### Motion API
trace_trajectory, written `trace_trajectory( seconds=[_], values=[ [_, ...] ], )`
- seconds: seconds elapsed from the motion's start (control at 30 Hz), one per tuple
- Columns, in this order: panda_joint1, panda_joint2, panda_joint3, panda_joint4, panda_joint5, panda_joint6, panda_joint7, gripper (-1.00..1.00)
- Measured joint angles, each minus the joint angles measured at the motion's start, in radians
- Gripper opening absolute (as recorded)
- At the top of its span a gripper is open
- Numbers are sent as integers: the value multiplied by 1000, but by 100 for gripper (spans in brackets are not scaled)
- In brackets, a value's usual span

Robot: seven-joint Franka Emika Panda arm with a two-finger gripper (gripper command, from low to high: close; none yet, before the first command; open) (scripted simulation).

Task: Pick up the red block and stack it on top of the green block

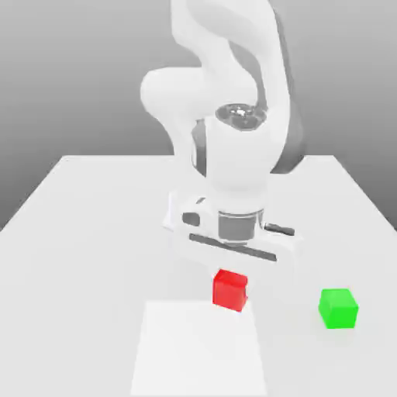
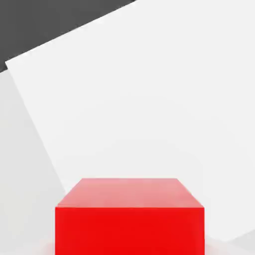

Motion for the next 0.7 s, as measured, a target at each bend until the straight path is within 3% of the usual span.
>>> trace_trajectory(
  seconds=[0.17,0.43,0.7],
  values=[
    [235,-2,104,97,6,-99,86,-100],
    [210,65,103,127,-66,-54,151,-100],
    [241,191,51,127,-209,51,254,-100]
  ],
)
